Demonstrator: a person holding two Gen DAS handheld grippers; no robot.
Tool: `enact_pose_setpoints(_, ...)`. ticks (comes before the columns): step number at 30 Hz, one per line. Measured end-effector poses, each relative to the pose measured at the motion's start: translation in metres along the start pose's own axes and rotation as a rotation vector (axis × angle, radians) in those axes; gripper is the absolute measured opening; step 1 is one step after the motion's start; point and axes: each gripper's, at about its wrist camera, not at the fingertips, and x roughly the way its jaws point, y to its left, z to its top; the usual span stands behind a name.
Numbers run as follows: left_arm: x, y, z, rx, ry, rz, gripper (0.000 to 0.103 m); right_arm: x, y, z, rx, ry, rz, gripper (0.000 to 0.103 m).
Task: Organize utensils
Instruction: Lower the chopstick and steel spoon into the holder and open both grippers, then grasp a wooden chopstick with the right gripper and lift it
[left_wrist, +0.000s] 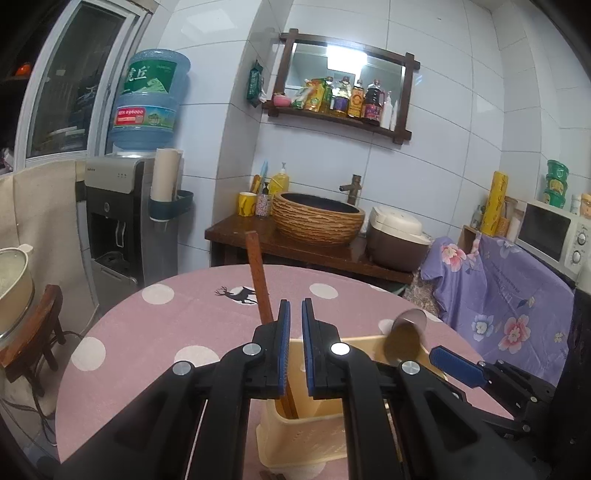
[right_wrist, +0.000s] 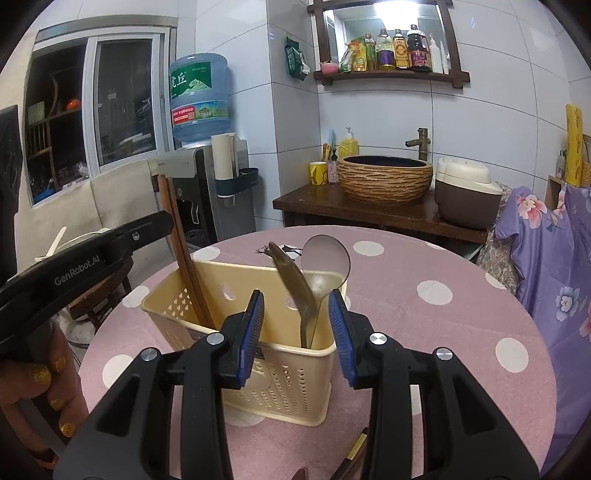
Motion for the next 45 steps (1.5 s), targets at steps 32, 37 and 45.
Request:
enact_pose_setpoints(32, -0.049, 0.028, -0.120, 0.010, 0.262, 0.056, 0.062, -0.001, -0.055, -0.124, 0.296, 0.438, -0.134, 0.029)
enact_pose_setpoints(37, -0.052, 0.033, -0.122, 0.001, 0.262, 0.046, 0.062, 0.006, -0.050, -0.126, 0.282, 0.464, -0.150, 0.024)
enact_pose_setpoints(45, -0.056, 0.040, -0.126, -0.019, 0.264, 0.027, 0.062, 0.022, -0.045, -0.121, 0.262, 0.506, -0.177, 0.018)
